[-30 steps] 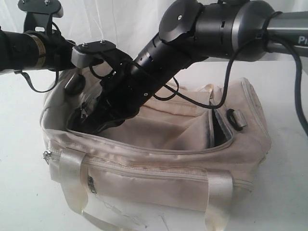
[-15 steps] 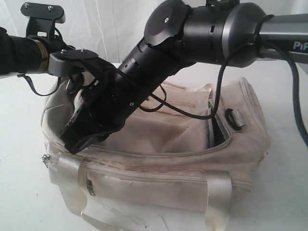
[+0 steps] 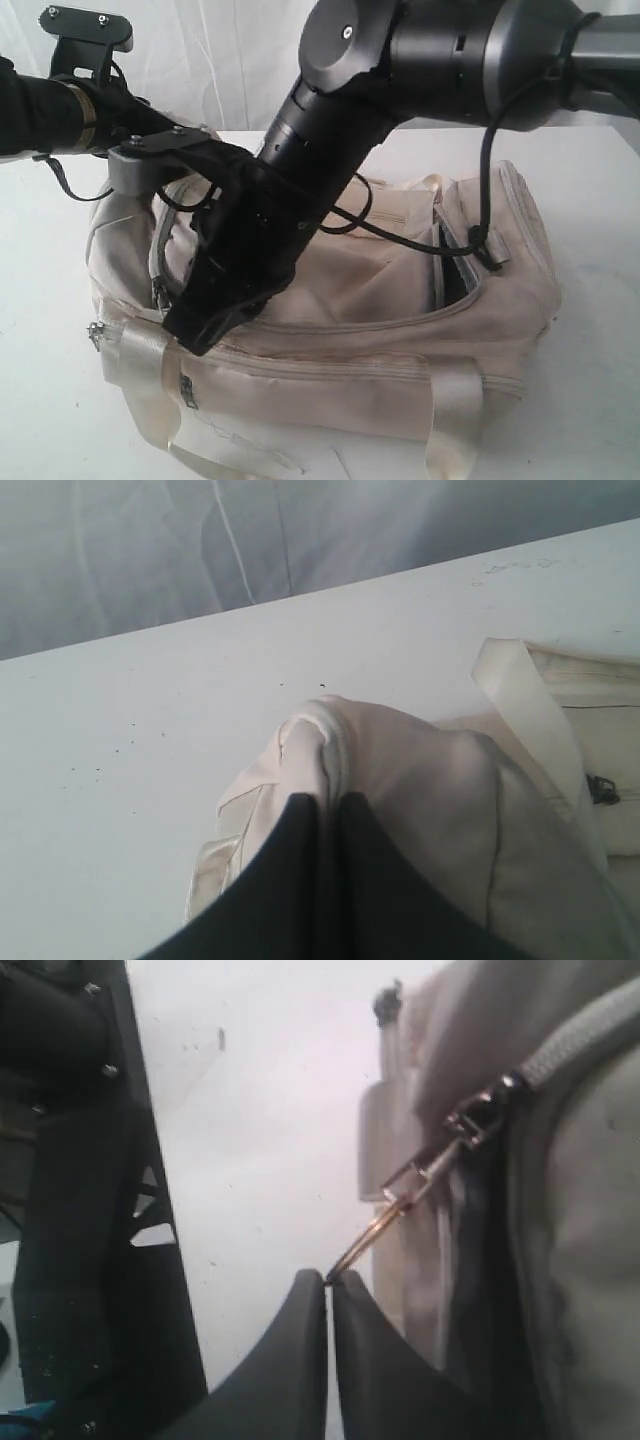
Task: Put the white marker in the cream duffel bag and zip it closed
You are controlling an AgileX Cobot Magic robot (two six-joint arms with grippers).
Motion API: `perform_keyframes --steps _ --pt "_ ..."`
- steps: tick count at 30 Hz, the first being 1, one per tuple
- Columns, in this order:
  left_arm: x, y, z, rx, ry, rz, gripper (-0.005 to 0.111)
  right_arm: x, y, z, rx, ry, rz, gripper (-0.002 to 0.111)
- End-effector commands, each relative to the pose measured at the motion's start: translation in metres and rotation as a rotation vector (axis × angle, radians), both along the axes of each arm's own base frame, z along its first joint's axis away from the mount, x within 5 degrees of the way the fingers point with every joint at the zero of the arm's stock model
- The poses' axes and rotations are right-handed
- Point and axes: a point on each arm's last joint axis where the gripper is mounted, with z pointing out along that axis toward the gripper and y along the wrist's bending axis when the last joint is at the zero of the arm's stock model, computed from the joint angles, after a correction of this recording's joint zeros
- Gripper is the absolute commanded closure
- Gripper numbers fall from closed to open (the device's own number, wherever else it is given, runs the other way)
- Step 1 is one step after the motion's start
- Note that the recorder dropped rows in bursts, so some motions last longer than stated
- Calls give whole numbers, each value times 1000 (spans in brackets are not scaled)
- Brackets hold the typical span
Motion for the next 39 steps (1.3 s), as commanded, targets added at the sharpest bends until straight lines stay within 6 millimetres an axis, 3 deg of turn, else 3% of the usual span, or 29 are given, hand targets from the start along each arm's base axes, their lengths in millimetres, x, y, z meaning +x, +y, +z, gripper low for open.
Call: perform_keyframes --steps 1,5,12,16,18,24,33,39 --pt "1 7 2 38 -3 33 107 -9 -23 5 -127 -39 -12 108" --pt "1 7 2 38 -3 34 107 -4 -50 20 -143 -115 -104 108" --pt "1 7 2 36 -4 30 107 -6 -29 33 126 -63 -171 105" --pt "1 6 2 35 -4 28 107 -11 -22 22 195 61 -171 85" --pt "1 6 2 35 -4 28 107 -13 -22 14 188 98 -184 81" --pt "1 6 2 35 -4 28 107 -17 -18 4 285 158 -216 81" --pt "1 6 2 35 -4 28 107 -15 -23 -19 254 124 -281 81" --pt "1 6 2 35 -4 28 107 -10 -22 -24 258 93 -306 81"
